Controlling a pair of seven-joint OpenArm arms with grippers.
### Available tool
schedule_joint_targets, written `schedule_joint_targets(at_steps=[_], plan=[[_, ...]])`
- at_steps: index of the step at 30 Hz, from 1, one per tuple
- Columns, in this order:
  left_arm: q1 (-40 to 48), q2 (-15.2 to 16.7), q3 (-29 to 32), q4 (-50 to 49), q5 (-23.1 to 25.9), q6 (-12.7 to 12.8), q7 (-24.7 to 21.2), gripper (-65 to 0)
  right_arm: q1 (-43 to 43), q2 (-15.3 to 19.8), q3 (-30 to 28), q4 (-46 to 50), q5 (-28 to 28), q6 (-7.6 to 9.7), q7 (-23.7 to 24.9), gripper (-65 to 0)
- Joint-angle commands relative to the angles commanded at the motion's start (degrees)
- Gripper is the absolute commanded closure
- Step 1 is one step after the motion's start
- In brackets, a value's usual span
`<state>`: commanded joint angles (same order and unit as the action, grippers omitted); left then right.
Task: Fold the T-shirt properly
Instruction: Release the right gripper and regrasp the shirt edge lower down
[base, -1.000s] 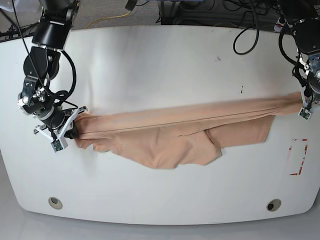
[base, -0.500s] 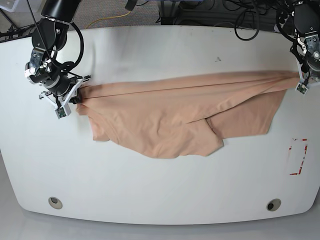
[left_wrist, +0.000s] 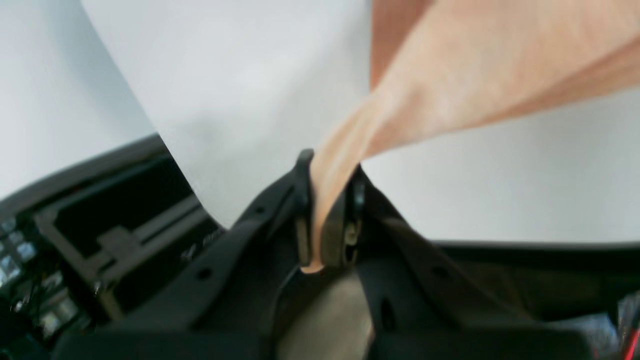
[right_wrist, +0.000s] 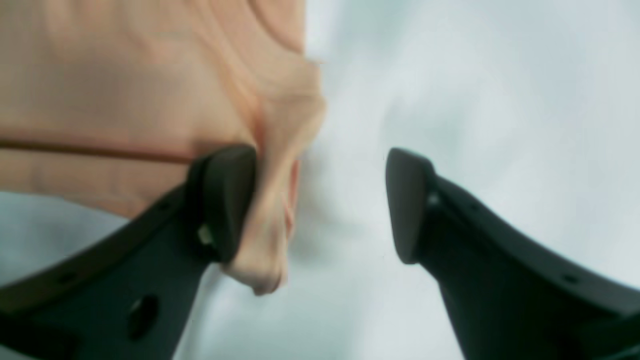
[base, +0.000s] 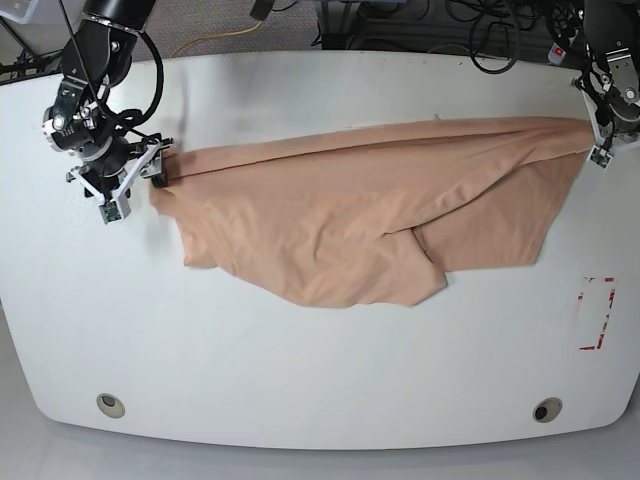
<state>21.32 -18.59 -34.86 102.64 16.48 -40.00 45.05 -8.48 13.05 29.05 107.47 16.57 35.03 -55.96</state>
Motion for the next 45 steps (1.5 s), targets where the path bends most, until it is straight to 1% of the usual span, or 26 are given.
schedule_joint_targets(at_steps=[2, 4, 7, 9, 12, 15, 18, 19, 20, 21, 22, 25, 27, 30, 33, 36, 39, 43, 45], plan=[[0.0, 0.8, -1.1, -0.3, 0.1, 0.0, -0.8, -0.6, 0.1, -0.1, -0.3, 2.0, 0.0, 0.09, 0.0, -38.8], [0.0, 1.1, -1.1, -0.3, 0.1, 0.0, -0.8, -0.6, 2.7, -0.4, -1.0, 2.4, 0.0, 0.09, 0.0, -39.2], [0.0, 1.1, -1.1, -0.3, 0.2, 0.0, -0.8, -0.6, 5.9, -0.4, -4.2, 1.9, -0.3, 0.62, -0.1, -39.3], [0.0, 1.1, -1.1, -0.2, 0.2, 0.0, -0.8, -0.6, 7.8, -0.4, -6.2, 1.1, -0.4, 0.44, -0.2, -39.3], [0.0, 1.0, -1.4, -0.2, 0.2, 0.0, -0.8, -0.6, 9.0, -0.3, -7.5, 0.9, 0.0, 0.79, -3.1, -39.5], [-0.2, 0.9, -1.4, -0.2, 0.4, 0.0, -0.8, -0.6, 9.8, -0.1, -9.0, 2.3, 0.0, 0.79, -5.0, -39.5], [-0.2, 1.0, -1.5, -0.1, 0.4, 0.0, -0.8, -0.6, 10.0, -0.4, -10.0, 2.8, 0.0, 1.05, -5.4, -39.6], [-0.2, 1.0, -1.5, -0.1, 0.4, 0.0, -0.8, -0.6, 10.8, -0.4, -10.6, 2.6, 0.0, 1.58, -5.4, -39.6], [-0.2, 1.1, -1.5, -0.1, 0.4, 0.0, -0.8, -0.6, 12.2, -0.6, -11.7, 1.8, -0.3, 2.11, -5.3, -39.6], [-0.2, 1.1, -1.5, -0.1, 0.4, 0.0, -0.8, -0.6, 13.0, -0.9, -12.4, 0.5, -0.3, 2.2, -5.3, -39.6], [-0.2, 1.1, -1.5, 0.0, 0.4, 0.0, -0.8, -0.6, 14.7, -1.8, -13.7, -2.2, -0.4, 2.46, -5.3, -39.5], [-0.2, 1.1, -1.5, 0.2, 0.3, 0.0, -0.8, -0.6, 19.6, -2.8, -14.6, -8.0, -0.4, 2.46, -4.8, -39.2], [-0.2, 1.1, -1.6, 0.2, 0.1, 0.0, -0.8, -0.6, 23.1, -2.9, -15.7, -14.2, -0.4, 2.46, -4.2, -39.0], [-0.4, 2.2, -1.6, 0.2, 0.1, 0.0, -0.8, -0.6, 28.7, -2.9, -18.5, -23.8, -0.4, 2.46, -2.2, -38.7], [-0.4, 2.3, -1.6, 0.2, 0.1, 0.0, -0.8, -0.6, 32.5, -2.9, -20.3, -32.5, -0.4, 2.46, 1.8, -38.7], [-1.1, 3.0, -1.5, 0.2, 0.0, 0.0, -0.8, -0.6, 37.0, -2.5, -23.4, -42.4, -0.4, 2.46, 6.3, -38.7], [-2.1, 3.4, -1.6, 0.2, 0.1, 0.0, -0.8, -0.6, 40.6, -2.5, -26.5, -52.0, -0.4, 2.46, 12.0, -38.7], [-2.3, 3.4, -1.6, 0.2, 0.1, 0.0, -0.8, -0.6, 43.7, -2.4, -28.1, -61.5, -0.4, 2.46, 18.0, -38.7], [-2.3, 3.4, -1.6, 0.2, 0.1, 0.0, -0.8, -0.6, 44.7, -2.5, -28.1, -65.1, -0.4, 2.73, 20.1, -38.7]])
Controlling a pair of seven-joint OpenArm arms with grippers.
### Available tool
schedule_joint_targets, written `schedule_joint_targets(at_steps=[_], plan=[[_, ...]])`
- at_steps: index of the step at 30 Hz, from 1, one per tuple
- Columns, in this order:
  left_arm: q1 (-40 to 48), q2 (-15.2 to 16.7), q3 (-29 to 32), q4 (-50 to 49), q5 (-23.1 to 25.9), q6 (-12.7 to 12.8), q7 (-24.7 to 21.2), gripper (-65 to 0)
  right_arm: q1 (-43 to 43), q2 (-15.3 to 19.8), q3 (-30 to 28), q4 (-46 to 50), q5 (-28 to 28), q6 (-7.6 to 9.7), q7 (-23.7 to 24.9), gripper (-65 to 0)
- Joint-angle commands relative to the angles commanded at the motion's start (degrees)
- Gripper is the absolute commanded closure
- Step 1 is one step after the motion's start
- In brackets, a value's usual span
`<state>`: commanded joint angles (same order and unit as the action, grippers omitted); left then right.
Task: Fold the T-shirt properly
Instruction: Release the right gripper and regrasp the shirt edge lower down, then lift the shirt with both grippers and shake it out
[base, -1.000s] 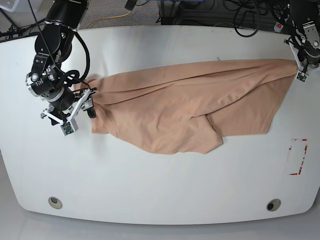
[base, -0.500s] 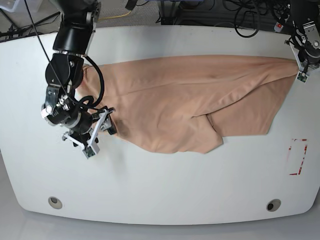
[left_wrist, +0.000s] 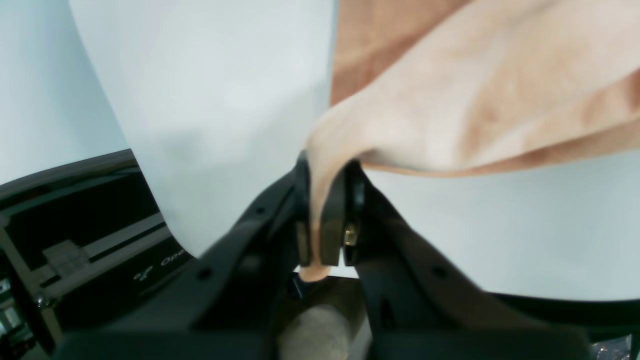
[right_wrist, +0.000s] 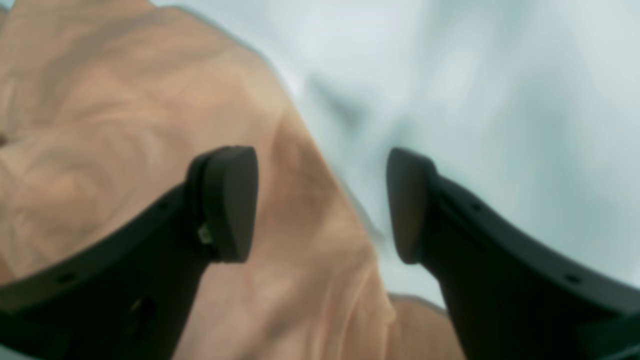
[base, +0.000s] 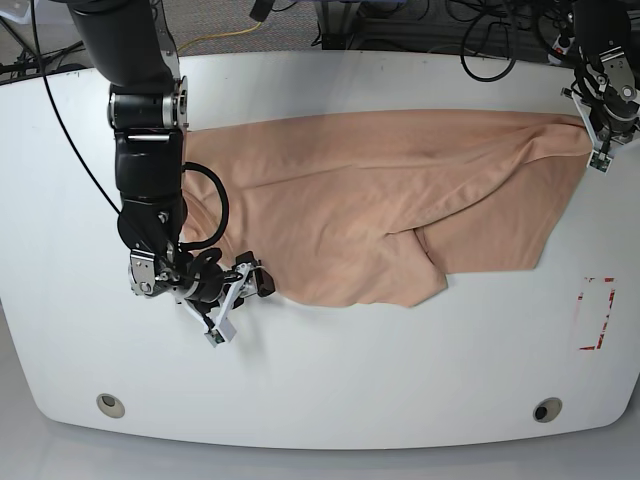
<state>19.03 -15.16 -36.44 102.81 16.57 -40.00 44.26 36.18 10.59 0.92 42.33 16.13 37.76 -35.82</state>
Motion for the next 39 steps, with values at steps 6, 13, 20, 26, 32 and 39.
schedule_joint_targets(at_steps=[6, 13, 20, 26, 32, 39], plan=[[-0.1, 0.0, 0.0, 0.1, 0.0, 0.0, 0.0, -0.6, 1.1, -0.5, -2.0, -7.0, 0.0, 1.76, 4.4, -38.7], [0.0, -0.2, 0.0, 0.1, 0.0, 0.0, 0.0, -0.4, 0.7, -3.2, -5.6, -6.9, 0.3, 1.76, 3.6, -38.5], [-0.1, -0.3, 0.1, 0.1, 0.0, 0.0, 0.0, -0.4, 1.1, -4.8, -5.7, -6.9, 0.0, 1.41, 3.8, -17.8], [-1.8, -0.3, 0.4, 0.9, 0.3, 0.0, 0.0, -0.4, 1.4, -4.0, -5.6, -4.2, 0.4, 1.76, 3.3, 0.0], [-3.9, -0.3, 2.3, 3.3, 0.4, 0.0, 0.0, -0.4, -2.6, -0.9, -5.5, 12.2, 0.4, 1.41, -3.7, 0.0], [-10.5, -0.2, 5.8, 4.9, 1.3, 0.0, 0.3, -0.4, -3.9, 3.6, -5.5, 26.8, 0.4, 1.32, -9.2, 0.0]])
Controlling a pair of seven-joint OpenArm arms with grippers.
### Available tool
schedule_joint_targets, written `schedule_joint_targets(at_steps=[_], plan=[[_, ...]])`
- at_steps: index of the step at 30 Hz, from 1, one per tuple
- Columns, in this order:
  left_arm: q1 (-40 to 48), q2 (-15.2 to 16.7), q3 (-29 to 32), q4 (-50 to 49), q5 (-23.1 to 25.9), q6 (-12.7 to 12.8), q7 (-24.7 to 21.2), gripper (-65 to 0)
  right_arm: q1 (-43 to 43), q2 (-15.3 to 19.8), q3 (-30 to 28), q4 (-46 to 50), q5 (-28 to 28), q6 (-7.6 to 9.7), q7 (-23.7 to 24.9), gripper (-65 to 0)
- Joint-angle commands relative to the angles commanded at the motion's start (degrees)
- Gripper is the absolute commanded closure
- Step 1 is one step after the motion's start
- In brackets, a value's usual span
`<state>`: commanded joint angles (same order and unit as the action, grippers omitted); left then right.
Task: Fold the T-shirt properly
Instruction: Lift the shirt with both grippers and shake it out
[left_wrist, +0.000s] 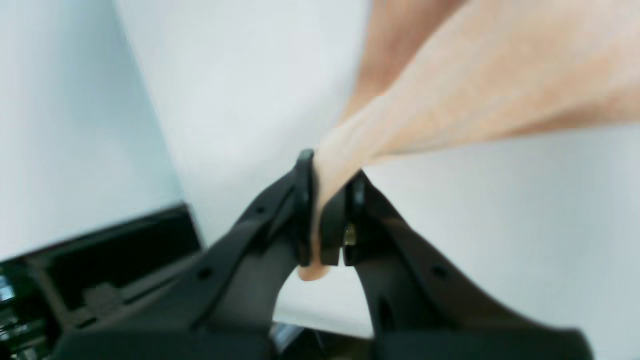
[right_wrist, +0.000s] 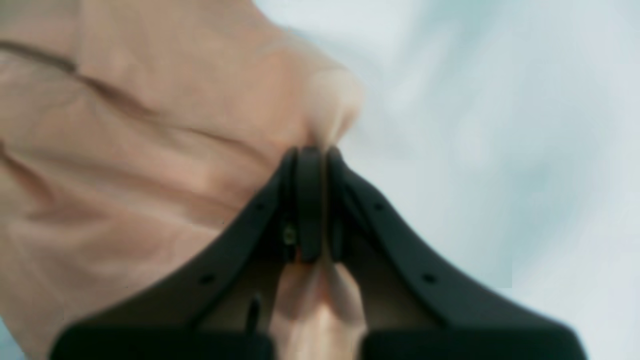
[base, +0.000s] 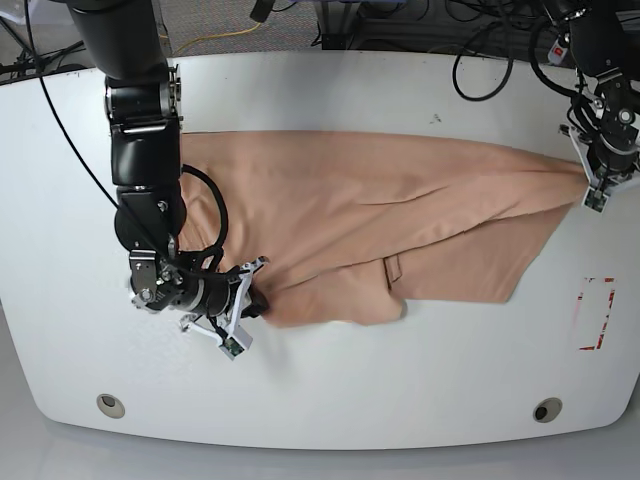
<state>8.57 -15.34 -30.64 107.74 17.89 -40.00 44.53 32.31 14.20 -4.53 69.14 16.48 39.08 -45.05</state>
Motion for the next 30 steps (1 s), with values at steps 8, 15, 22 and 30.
schedule_joint_targets(at_steps=[8, 15, 22, 30], plan=[[-11.1, 0.2, 6.2, 1.4, 3.7, 0.0, 1.9, -0.6, 6.5, 3.4, 4.1, 6.2, -0.4, 0.35, -5.9, 0.0], [-23.8, 0.2, 11.1, 1.4, 3.7, 0.0, 10.8, -0.7, 14.3, 6.2, 4.1, 6.2, -0.4, 0.35, -6.2, 0.0], [-35.1, 0.2, 13.4, 1.4, 3.7, 0.0, 15.7, -0.7, 22.3, 8.2, 4.0, 5.9, -0.4, 0.09, -6.3, 0.0], [-50.4, -3.7, 19.9, 1.1, 3.7, 0.0, 21.3, -0.8, 34.3, 9.4, 3.9, 6.2, -0.3, 0.44, -11.1, 0.0]])
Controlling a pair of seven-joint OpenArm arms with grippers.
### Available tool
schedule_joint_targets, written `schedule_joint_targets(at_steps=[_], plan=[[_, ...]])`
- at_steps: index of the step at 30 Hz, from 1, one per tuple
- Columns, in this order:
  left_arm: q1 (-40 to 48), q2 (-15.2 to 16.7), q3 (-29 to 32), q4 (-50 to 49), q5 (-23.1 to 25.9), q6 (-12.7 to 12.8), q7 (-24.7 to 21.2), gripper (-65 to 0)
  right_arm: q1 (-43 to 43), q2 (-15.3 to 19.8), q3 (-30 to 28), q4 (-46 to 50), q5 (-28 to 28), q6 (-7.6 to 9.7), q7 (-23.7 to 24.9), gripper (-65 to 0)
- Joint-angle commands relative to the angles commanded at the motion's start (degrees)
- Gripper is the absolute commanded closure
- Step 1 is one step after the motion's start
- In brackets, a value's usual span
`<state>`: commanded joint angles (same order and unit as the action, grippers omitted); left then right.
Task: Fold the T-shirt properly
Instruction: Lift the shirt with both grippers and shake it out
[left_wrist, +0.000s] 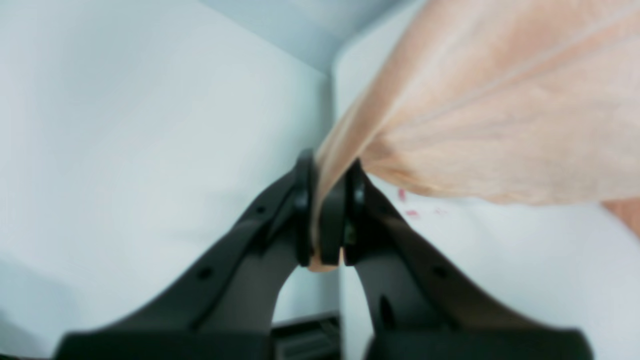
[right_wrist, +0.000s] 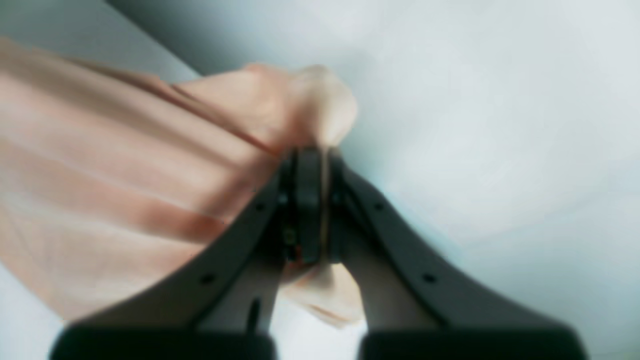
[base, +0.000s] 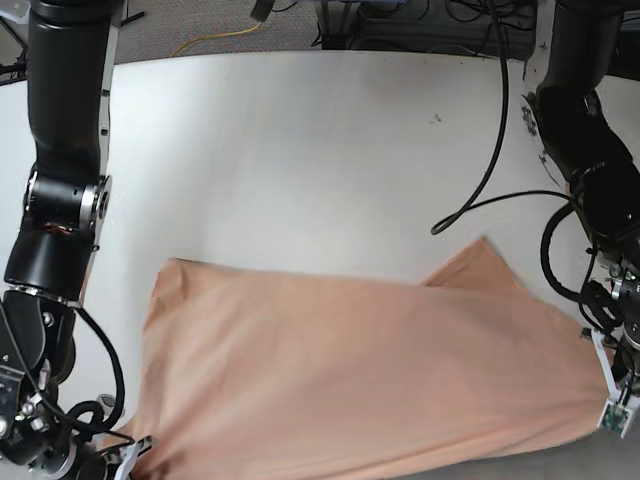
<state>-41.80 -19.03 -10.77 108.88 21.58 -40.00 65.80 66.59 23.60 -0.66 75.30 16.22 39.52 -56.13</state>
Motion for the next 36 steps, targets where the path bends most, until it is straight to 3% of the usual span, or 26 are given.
schedule_joint_targets(at_steps=[6, 12, 19, 23, 36], plan=[[-7.3, -1.5, 3.0, -0.1, 0.0, 0.0, 1.3, -1.0, 6.2, 0.3, 0.0, 0.0, 0.3, 0.0, -2.5, 0.0], [-7.6, -1.9, 5.8, 0.4, -0.1, 0.0, 1.2, -1.0, 5.2, 1.4, 0.3, 1.9, 0.4, 0.09, -2.7, 0.0], [-4.1, -1.9, 5.9, 0.4, -0.4, 0.0, 1.2, -1.0, -5.4, 1.9, 0.9, 9.2, 0.4, 0.09, -2.7, 0.0], [1.6, -1.9, 5.8, 1.9, -0.1, 0.0, 1.3, -1.0, -14.5, 1.8, 6.2, 14.5, 0.4, 0.09, -4.2, 0.0], [29.2, -1.1, 5.3, 6.6, -0.4, 0.0, 3.2, -0.6, -41.8, 0.4, 15.3, 27.6, 0.4, 0.09, -4.3, 0.0]])
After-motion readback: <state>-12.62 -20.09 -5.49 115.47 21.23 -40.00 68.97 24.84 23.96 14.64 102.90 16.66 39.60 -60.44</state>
